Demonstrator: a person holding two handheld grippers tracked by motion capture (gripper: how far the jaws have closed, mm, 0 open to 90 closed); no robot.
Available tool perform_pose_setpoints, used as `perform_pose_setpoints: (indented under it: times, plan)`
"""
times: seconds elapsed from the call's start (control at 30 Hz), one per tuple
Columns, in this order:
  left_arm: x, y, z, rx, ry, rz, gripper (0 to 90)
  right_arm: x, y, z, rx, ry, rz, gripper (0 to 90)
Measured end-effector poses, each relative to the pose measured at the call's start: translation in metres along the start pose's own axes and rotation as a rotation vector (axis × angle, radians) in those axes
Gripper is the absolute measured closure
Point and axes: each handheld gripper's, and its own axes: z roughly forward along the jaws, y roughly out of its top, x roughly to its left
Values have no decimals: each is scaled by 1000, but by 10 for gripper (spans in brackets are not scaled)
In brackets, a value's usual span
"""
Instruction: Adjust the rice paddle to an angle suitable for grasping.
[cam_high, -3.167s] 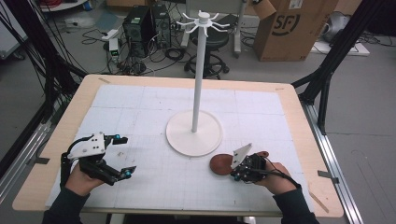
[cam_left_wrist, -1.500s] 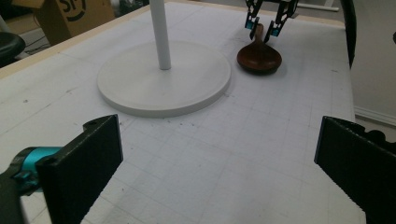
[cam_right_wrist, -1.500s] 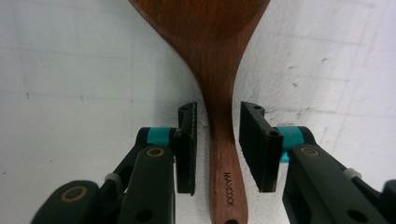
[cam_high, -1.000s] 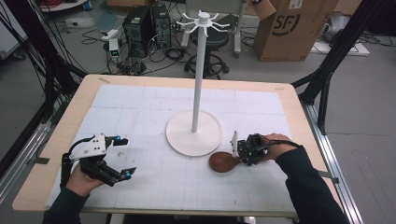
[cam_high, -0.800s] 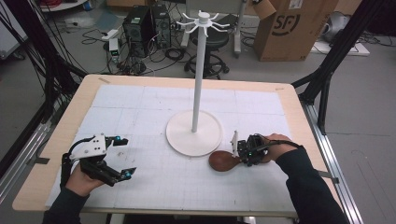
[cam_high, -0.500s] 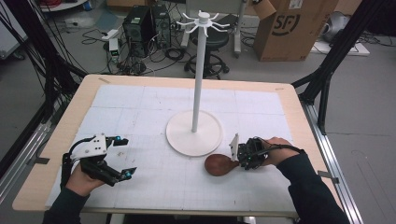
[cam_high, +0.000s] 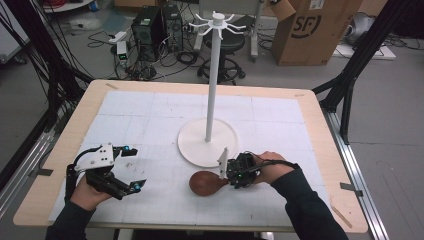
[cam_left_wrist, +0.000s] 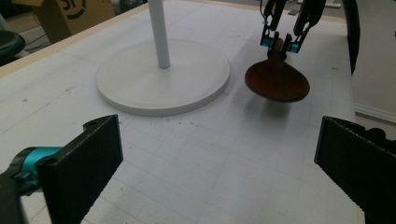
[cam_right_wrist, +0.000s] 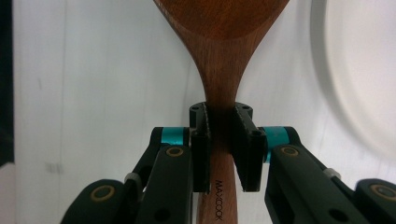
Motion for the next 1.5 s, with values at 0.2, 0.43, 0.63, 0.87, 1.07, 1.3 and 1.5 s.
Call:
perform_pose_setpoints:
  times: [0.2, 0.43, 0.63, 0.87, 1.07, 1.3, 1.5]
  plan:
    - [-3, 2, 2, -2, -15, 2, 17, -5, 30, 3, -25, 10, -16, 789]
    - [-2, 2, -1, -12, -11, 3, 17, -10, 67, 8, -12, 19, -44, 789]
    - [-2, 2, -2, -16, -11, 1, 17, -17, 92, 18, 0, 35, -54, 789]
    - [-1, 2, -2, -14, -10, 2, 17, -20, 107, 22, -3, 53, -49, 789]
    - [-1, 1, -1, -10, -7, 3, 17, -18, 117, 29, 21, 68, -49, 788]
    - [-1, 1, -1, -8, -8, 1, 17, -20, 120, 35, 23, 81, -44, 778]
    - [-1, 0, -1, -6, -8, 0, 17, -20, 121, 32, -7, 96, -38, 683]
